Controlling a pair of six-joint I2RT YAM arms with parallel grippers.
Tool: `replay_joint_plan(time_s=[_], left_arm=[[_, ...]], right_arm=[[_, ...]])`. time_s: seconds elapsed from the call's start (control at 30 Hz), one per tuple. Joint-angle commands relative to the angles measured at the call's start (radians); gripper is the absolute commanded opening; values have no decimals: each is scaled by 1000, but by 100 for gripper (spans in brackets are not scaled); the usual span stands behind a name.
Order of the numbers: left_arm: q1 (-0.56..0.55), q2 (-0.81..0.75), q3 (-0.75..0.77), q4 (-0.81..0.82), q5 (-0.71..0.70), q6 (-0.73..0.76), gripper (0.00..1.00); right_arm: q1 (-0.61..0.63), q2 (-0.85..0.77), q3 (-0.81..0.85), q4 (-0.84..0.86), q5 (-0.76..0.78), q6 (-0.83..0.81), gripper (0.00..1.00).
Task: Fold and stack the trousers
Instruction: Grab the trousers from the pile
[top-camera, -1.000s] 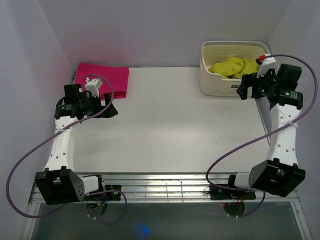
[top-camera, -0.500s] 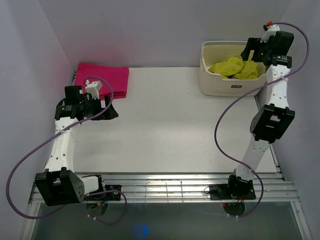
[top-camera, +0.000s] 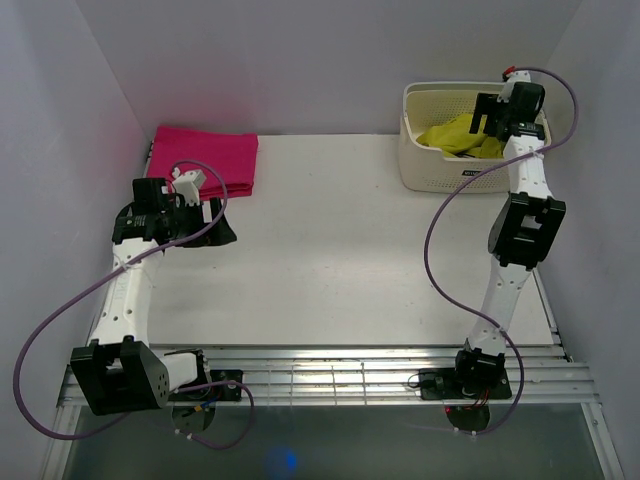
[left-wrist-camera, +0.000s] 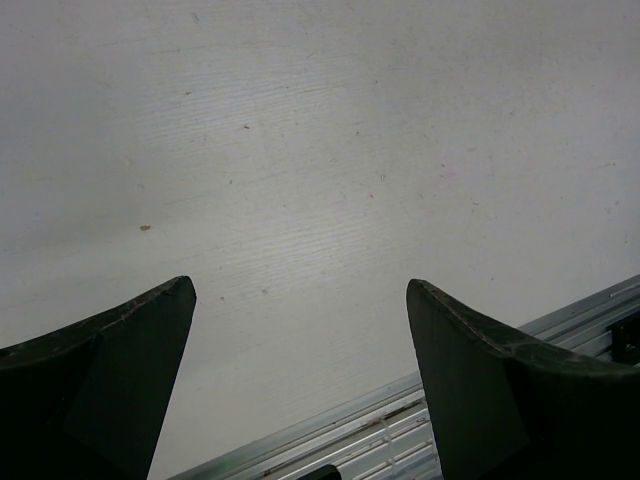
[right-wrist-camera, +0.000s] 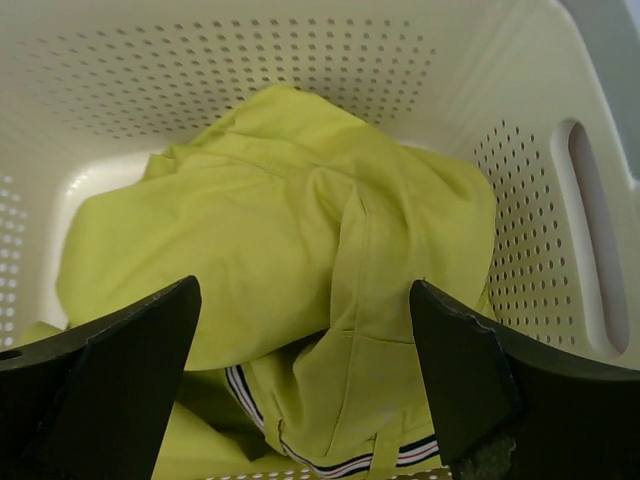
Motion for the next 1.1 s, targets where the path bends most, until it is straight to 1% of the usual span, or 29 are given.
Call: replay_joint_plan(time_s=[0.0, 0.17, 0.37, 0.4, 0.47, 0.5, 0.57, 0.6, 0.63, 0.67, 0.7, 0.77, 0.8, 0.83, 0.9, 0.97, 1.0, 1.07], left_arm=[[3, -29, -13, 5, -7, -7, 98], [3, -32, -10, 5, -7, -9, 98], [3, -41, -24, -13, -29, -9, 98], [5, -43, -26, -13, -36, -7, 98], [5, -49, -27, -17, -39, -7, 98], [5, -49, -29, -18, -41, -7, 98], [6, -51, -30, -18, -38, -7, 98], [6, -48, -29, -18, -38, -9, 98], [6, -46, -27, -17, -35, -7, 98], [6, -46, -24, -17, -33, -7, 98], [8, -43, -23, -18, -32, -7, 98], [6, -43, -15, -17, -23, -7, 98], [6, -44, -14, -17, -18, -7, 98], [6, -49, -14, -15, -15, -7, 98], [6, -57, -17, -15, -13, -7, 98], [6, -78, -23, -15, -13, -9, 98], [6, -87, -29, -17, -9, -7, 98], [6, -107, -32, -21, -4, -7, 98]], right_arm=[[10, 37, 3, 19, 114, -9, 90], [23, 75, -23, 18, 105, -4, 90], [42, 150, -17, 51, 66, -52, 100], [42, 160, -11, 52, 66, -52, 92], [43, 170, -1, 53, 66, -50, 85], [45, 173, 0, 56, 33, -50, 75], [49, 175, 3, 55, 25, -53, 61], [52, 172, 6, 53, 20, -53, 48], [52, 169, 9, 52, 14, -53, 44], [54, 166, 11, 53, 8, -53, 38], [56, 152, 23, 52, -4, -49, 27], [54, 131, 40, 48, -29, -43, 20], [54, 96, 54, 50, -50, -34, 12], [54, 69, 55, 56, -62, 1, 8], [54, -15, 46, 103, -102, 34, 8], [54, -85, -12, 165, -113, 89, 8], [54, -156, -36, 235, -112, 113, 8], [54, -242, -90, 289, -107, 181, 8]])
